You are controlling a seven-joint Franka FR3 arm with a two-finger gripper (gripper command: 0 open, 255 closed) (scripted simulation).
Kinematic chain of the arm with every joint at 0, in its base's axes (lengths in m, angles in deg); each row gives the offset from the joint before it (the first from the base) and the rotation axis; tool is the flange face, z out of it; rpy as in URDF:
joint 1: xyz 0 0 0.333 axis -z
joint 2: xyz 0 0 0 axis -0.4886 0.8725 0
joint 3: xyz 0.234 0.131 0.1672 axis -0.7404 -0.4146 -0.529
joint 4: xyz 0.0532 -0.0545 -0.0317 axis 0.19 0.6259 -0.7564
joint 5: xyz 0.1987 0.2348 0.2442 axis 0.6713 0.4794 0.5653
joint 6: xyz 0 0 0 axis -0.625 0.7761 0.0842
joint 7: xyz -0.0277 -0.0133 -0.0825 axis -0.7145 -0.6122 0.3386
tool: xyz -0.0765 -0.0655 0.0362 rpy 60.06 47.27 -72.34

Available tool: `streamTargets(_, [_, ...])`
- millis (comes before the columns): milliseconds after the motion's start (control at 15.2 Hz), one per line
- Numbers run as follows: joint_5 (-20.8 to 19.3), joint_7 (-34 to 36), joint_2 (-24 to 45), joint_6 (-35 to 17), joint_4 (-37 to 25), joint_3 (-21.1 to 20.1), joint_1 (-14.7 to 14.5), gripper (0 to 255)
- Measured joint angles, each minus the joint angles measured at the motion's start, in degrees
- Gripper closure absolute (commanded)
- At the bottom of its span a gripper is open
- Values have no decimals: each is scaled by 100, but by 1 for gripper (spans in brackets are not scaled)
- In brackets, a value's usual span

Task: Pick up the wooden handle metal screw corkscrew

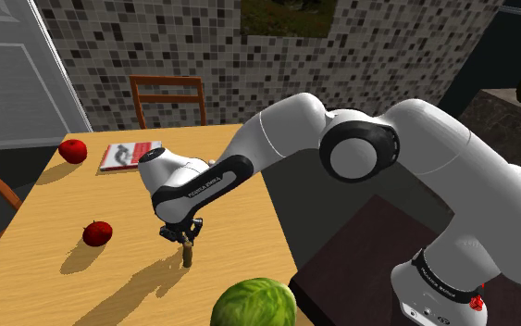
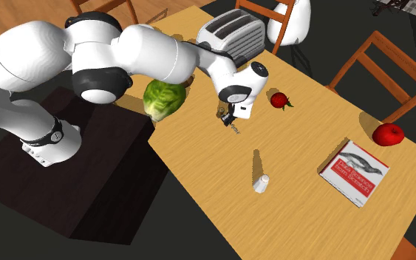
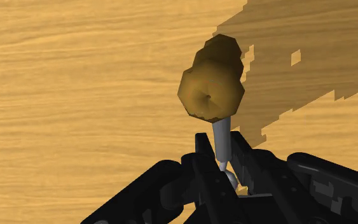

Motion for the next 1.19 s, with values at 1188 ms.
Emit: streamTargets(1188, [70, 23, -633, 286, 353, -96, 97, 255])
